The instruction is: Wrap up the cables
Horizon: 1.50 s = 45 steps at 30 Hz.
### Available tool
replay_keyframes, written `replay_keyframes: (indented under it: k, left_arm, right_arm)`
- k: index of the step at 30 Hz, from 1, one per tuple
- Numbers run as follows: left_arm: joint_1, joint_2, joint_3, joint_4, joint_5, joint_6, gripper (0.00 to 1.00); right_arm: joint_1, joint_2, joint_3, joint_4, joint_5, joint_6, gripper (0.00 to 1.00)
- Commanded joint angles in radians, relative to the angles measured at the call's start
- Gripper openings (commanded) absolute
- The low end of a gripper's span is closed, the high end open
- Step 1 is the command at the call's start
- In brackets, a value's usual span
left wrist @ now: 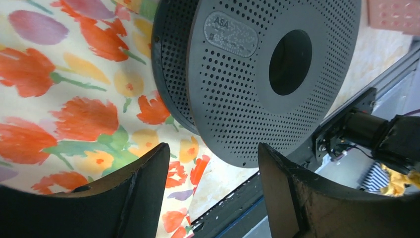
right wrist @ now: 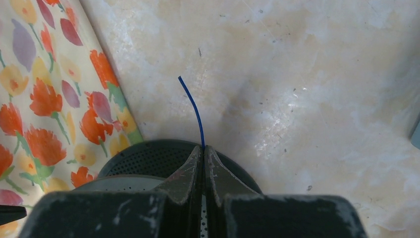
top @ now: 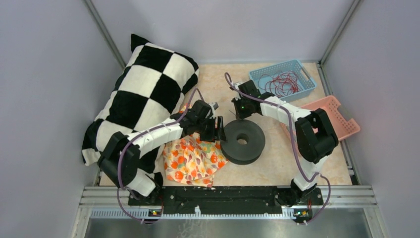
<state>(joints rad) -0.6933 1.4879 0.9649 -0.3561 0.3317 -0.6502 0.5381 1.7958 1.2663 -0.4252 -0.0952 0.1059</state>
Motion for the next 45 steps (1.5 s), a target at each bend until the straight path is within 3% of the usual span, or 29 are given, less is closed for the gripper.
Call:
replay_keyframes:
  k: [1, 22, 27, 38, 41, 45]
  left_arm:
    - [-0.049, 0.059, 0.090, 0.004, -0.071, 0.042, 0.72]
    - [-0.061, 0.213, 0.125, -0.001, -0.145, 0.030, 0.73]
    - [-0.061, 0.226, 0.131, 0.000, -0.142, 0.031, 0.73]
    - [-0.061, 0.233, 0.158, -0.013, -0.132, 0.038, 0.73]
    - [-0.061, 0.224, 0.186, -0.038, -0.144, 0.052, 0.73]
    - [-0.060, 0.184, 0.246, -0.082, -0.172, 0.075, 0.73]
  right_arm:
    - [-0.020, -0.074, -0.034, 0.015, -0.007, 0.011, 0.00]
    - [-0.065, -0.133, -0.131, -0.001, -0.001, 0.023, 0.01]
    - [-0.078, -0.123, -0.147, -0.025, 0.006, 0.031, 0.22]
    - [-0.091, -0.122, -0.144, -0.060, 0.054, 0.027, 0.27]
    - [-0.101, -0.164, -0.111, -0.084, 0.082, 0.032, 0.33]
    - [-0.102, -0.273, -0.065, -0.082, 0.262, 0.056, 0.42]
